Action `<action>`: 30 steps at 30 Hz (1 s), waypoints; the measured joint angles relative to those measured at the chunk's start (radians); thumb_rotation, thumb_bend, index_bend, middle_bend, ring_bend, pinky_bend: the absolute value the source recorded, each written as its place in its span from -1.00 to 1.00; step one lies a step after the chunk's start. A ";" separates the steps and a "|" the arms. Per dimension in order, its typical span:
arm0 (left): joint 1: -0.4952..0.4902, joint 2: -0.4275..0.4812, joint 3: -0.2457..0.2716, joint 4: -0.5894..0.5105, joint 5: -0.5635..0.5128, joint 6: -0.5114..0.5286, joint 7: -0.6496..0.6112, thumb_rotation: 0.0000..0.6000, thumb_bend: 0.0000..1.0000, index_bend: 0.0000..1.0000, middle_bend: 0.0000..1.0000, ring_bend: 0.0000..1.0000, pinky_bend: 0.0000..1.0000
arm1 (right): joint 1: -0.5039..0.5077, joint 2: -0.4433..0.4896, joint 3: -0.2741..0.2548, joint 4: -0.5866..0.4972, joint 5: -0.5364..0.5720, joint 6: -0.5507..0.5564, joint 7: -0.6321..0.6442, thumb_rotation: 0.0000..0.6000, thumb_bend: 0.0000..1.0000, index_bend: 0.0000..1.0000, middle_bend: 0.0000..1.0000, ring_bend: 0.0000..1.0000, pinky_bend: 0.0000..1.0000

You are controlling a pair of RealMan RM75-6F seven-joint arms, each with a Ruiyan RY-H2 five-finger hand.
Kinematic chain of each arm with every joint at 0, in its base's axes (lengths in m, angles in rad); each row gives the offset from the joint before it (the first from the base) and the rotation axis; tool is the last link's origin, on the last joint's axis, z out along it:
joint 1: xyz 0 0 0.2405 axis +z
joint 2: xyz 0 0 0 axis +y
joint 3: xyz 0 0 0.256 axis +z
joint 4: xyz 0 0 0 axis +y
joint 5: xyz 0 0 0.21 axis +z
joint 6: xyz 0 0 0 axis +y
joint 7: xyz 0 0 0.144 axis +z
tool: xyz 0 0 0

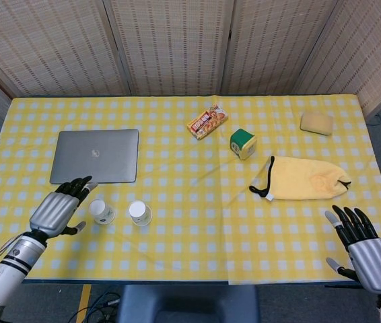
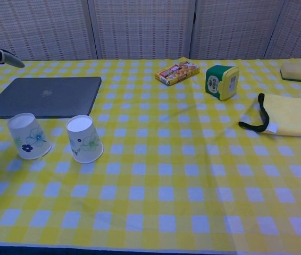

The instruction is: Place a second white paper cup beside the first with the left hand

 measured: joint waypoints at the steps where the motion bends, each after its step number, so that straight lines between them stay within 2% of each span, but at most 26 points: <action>1: 0.035 0.026 0.011 -0.029 0.032 0.045 0.000 1.00 -0.36 -0.93 -1.00 -1.00 -0.67 | 0.000 0.001 -0.001 0.001 -0.002 0.001 0.004 1.00 -0.69 -1.00 -1.00 -1.00 -1.00; 5: 0.132 0.071 0.043 -0.066 0.138 0.161 -0.023 1.00 -0.36 -0.94 -1.00 -1.00 -0.67 | 0.001 0.003 -0.006 0.003 -0.010 -0.002 0.010 1.00 -0.69 -1.00 -1.00 -1.00 -1.00; 9: 0.251 0.085 0.079 -0.056 0.254 0.301 -0.089 1.00 -0.36 -0.97 -1.00 -1.00 -0.67 | 0.003 0.002 -0.008 0.002 -0.010 -0.012 0.006 1.00 -0.69 -1.00 -1.00 -1.00 -1.00; 12: 0.341 0.069 0.097 -0.006 0.316 0.417 -0.139 1.00 -0.36 -0.98 -1.00 -1.00 -0.67 | 0.008 0.000 -0.008 -0.001 -0.001 -0.029 0.002 1.00 -0.69 -1.00 -1.00 -1.00 -1.00; 16: 0.451 0.002 0.108 0.118 0.377 0.564 -0.194 1.00 -0.36 -0.98 -1.00 -1.00 -0.67 | 0.014 -0.003 -0.005 -0.008 0.010 -0.048 -0.015 1.00 -0.69 -1.00 -1.00 -1.00 -1.00; 26: 0.589 -0.184 0.108 0.461 0.468 0.685 -0.359 1.00 -0.36 -0.95 -1.00 -1.00 -0.67 | 0.018 -0.023 -0.008 -0.016 0.017 -0.074 -0.072 1.00 -0.69 -1.00 -1.00 -1.00 -1.00; 30: 0.612 -0.212 0.092 0.509 0.488 0.713 -0.381 1.00 -0.36 -0.94 -1.00 -1.00 -0.67 | 0.021 -0.031 -0.006 -0.023 0.024 -0.084 -0.089 1.00 -0.69 -1.00 -1.00 -1.00 -1.00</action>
